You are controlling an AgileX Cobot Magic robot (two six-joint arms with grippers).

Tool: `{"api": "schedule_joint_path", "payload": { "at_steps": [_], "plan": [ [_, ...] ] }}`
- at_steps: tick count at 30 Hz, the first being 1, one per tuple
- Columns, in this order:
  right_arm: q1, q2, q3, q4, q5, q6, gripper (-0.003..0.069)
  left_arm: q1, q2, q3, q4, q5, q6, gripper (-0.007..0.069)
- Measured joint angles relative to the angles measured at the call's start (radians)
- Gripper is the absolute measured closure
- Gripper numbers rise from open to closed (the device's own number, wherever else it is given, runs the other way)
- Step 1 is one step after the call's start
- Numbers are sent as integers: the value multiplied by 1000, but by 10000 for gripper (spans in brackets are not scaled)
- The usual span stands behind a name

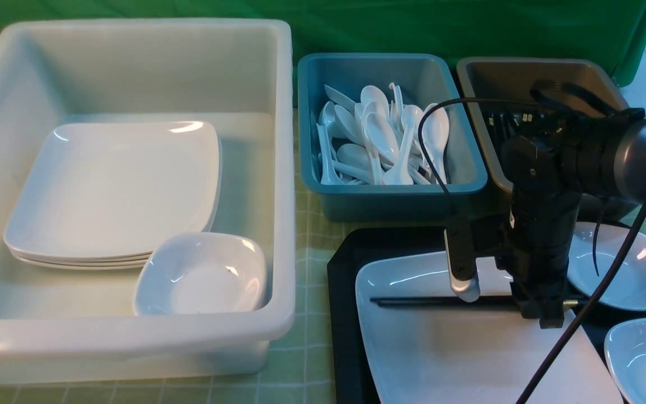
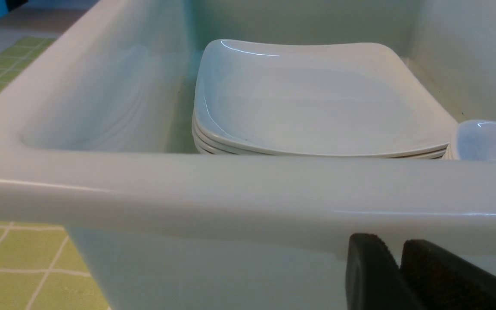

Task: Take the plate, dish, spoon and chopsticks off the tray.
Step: Use the right arm to grab a pair of chopsticks from the plate

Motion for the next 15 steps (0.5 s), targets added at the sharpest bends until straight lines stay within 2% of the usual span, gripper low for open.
{"api": "schedule_joint_path", "payload": {
  "at_steps": [1,2,10,15],
  "plan": [
    [0,0,0,-4,7,8,529,0,0,0,0,0,0,526],
    [0,0,0,-3,14,16,550,0,0,0,0,0,0,526],
    [4,-2,-1,-4,83,34,549,0,0,0,0,0,0,517],
    [52,-50,1,9,122,56,549,0,0,0,0,0,0,509]
  ]
}}
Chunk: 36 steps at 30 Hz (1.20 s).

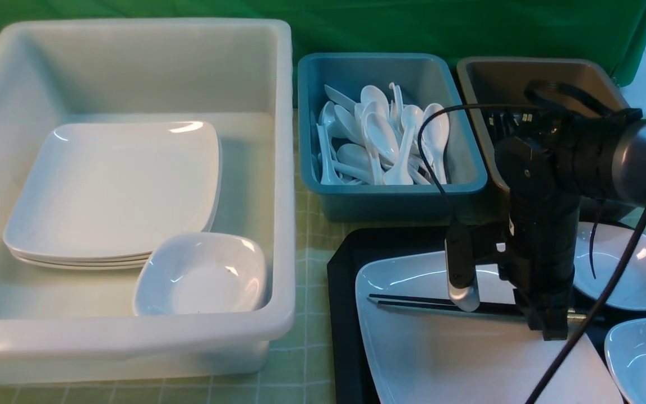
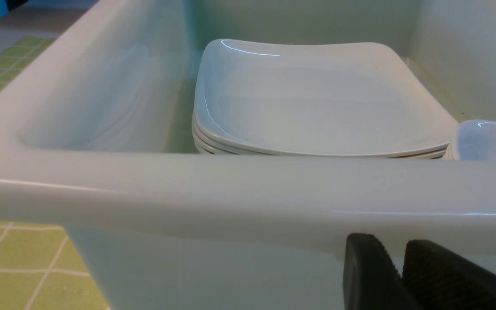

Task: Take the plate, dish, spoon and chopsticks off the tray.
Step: Use the right arm to grab a pair of chopsticks from the plate, then use the right arm to put the chopsticks into the small storage box on the right

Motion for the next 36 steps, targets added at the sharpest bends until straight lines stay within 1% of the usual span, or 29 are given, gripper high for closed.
{"api": "schedule_joint_path", "payload": {
  "at_steps": [4,6,7,8,11,19,21,23,24,25,29,30,34,36],
  "plan": [
    [44,-48,0,3,40,1,549,0,0,0,0,0,0,508],
    [69,-70,0,4,60,17,549,0,0,0,0,0,0,505],
    [87,-92,0,5,67,43,549,0,0,0,0,0,0,504],
    [87,-95,0,5,68,48,549,0,0,0,0,0,0,504],
    [110,-163,0,6,73,146,549,0,0,0,0,0,0,498],
    [101,-311,-2,-29,65,328,549,0,0,0,0,0,0,493],
    [63,-339,-22,-39,22,402,549,0,0,0,0,0,0,489],
    [-2,-351,-60,-40,-63,489,549,0,0,0,0,0,0,487],
    [-9,-351,-63,-40,-73,498,549,0,0,0,0,0,0,487],
    [-77,-350,-88,-37,-168,574,549,0,0,0,0,0,0,486],
    [-211,-331,-116,-7,-428,785,549,0,0,0,0,0,0,480],
    [-258,-312,-119,8,-531,878,549,0,0,0,0,0,0,479],
    [-345,-228,-121,17,-754,1084,549,0,0,0,0,0,0,476],
    [-363,-192,-121,18,-797,1117,549,0,0,0,0,0,0,476]
  ]
}}
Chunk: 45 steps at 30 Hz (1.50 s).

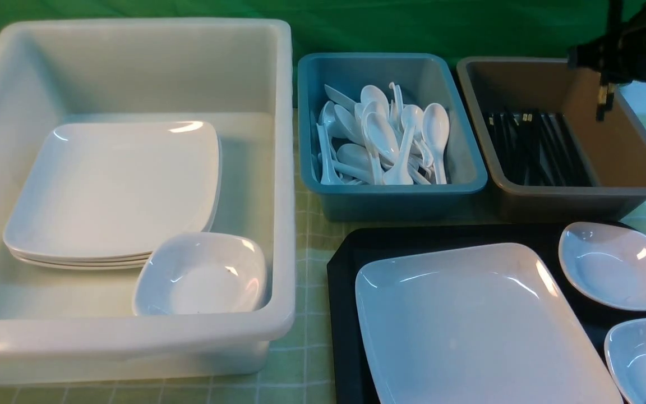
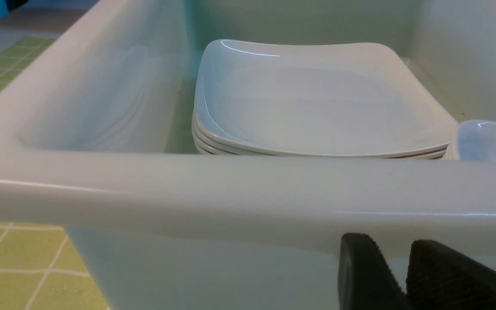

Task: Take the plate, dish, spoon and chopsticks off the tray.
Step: Use the right arm to put the chopsticks into the small storage box on the right, then use the left arm to grab a plate from the dinner plate

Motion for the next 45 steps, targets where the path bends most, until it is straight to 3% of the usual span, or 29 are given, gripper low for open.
{"api": "schedule_joint_path", "payload": {
  "at_steps": [2,6,8,13,18,20,27,34,40,45],
  "plan": [
    [-21,91,0,2,-90,40,549,0,0,0,0,0,0,474],
    [-24,188,0,8,-123,57,522,0,0,0,0,0,0,470],
    [-24,238,0,19,-128,79,473,0,0,0,0,0,0,467],
    [-24,274,0,27,-104,121,351,0,0,0,0,0,0,464],
    [-24,231,0,28,-38,128,326,0,0,0,0,0,0,459],
    [-24,200,0,28,-2,109,343,0,0,0,0,0,0,456],
    [-24,-77,0,30,326,-56,634,0,0,0,0,0,0,452],
    [16,-376,0,40,713,-163,662,0,0,0,0,0,0,445],
    [120,-542,0,75,849,-213,662,0,0,0,0,0,0,440],
    [268,-722,58,114,869,-225,660,0,0,0,0,0,0,434]
  ]
}}
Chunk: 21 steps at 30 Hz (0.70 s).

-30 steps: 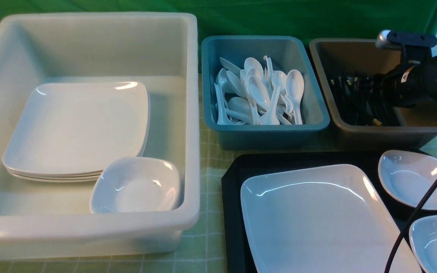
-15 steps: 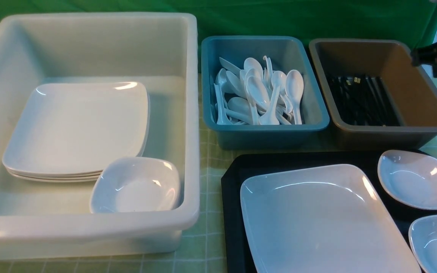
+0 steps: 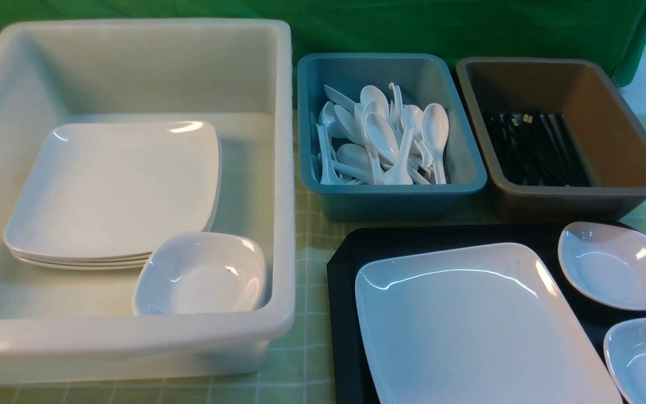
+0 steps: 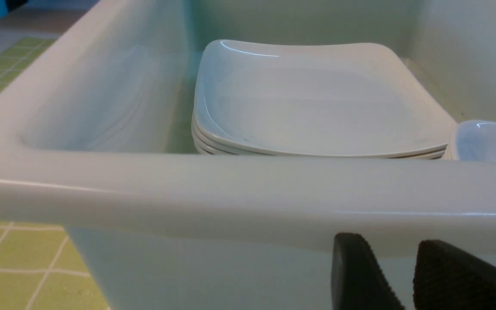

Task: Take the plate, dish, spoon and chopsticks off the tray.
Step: Use the left arm to grab a plate from the dinner plate

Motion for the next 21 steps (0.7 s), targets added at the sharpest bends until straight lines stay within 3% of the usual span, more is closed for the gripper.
{"api": "schedule_joint_path", "payload": {
  "at_steps": [4,8,10,13,21],
  "plan": [
    [96,-139,105,18,6,0,655,0,0,0,-2,-4,0,432],
    [156,-271,230,22,-11,27,650,0,0,0,-170,-18,-113,425],
    [182,-402,342,23,-59,45,647,0,0,0,-452,-57,-262,421],
    [191,-550,495,30,-130,49,643,0,0,0,-698,-105,-380,421],
    [191,-812,800,36,-385,49,627,0,0,-1,-833,-186,-476,419]
  ]
}}
